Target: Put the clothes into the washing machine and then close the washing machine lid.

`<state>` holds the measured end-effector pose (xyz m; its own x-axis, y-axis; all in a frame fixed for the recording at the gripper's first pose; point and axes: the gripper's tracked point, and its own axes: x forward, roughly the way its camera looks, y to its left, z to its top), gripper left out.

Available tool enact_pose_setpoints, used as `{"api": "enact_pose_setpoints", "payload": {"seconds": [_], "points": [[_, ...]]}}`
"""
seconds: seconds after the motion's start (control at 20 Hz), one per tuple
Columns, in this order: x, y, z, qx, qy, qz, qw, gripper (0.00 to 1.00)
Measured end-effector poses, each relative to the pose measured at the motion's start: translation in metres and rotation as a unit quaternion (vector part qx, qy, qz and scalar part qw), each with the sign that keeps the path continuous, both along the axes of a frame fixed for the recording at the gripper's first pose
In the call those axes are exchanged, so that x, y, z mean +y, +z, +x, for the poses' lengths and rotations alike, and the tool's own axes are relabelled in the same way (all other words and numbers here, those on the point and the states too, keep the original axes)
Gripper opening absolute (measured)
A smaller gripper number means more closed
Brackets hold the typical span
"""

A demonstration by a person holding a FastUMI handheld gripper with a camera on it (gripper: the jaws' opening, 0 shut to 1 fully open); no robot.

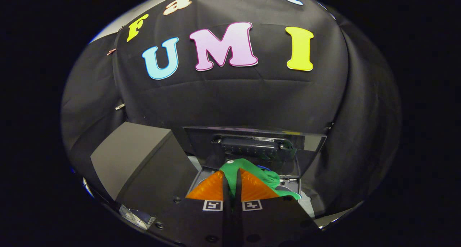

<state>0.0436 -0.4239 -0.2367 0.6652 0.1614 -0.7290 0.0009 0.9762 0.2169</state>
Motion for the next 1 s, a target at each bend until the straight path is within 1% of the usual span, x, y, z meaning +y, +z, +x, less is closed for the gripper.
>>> {"api": "enact_pose_setpoints", "payload": {"seconds": [0.2,0.3,0.4,0.55,0.7,0.8,1.0], "points": [[0.001,-0.040,-0.006,0.025,-0.012,0.005,1.000,0.05],[0.006,-0.067,-0.008,0.038,-0.018,0.004,0.999,0.05],[0.014,-0.097,-0.014,0.065,-0.018,0.010,0.998,0.05],[0.016,-0.143,-0.026,0.103,-0.023,-0.008,0.994,0.05],[0.011,-0.180,-0.039,0.139,-0.040,-0.021,0.989,0.05],[0.007,-0.205,-0.046,0.160,-0.043,-0.033,0.986,0.05],[0.004,-0.233,-0.062,0.189,-0.042,-0.051,0.980,0.05]]}}
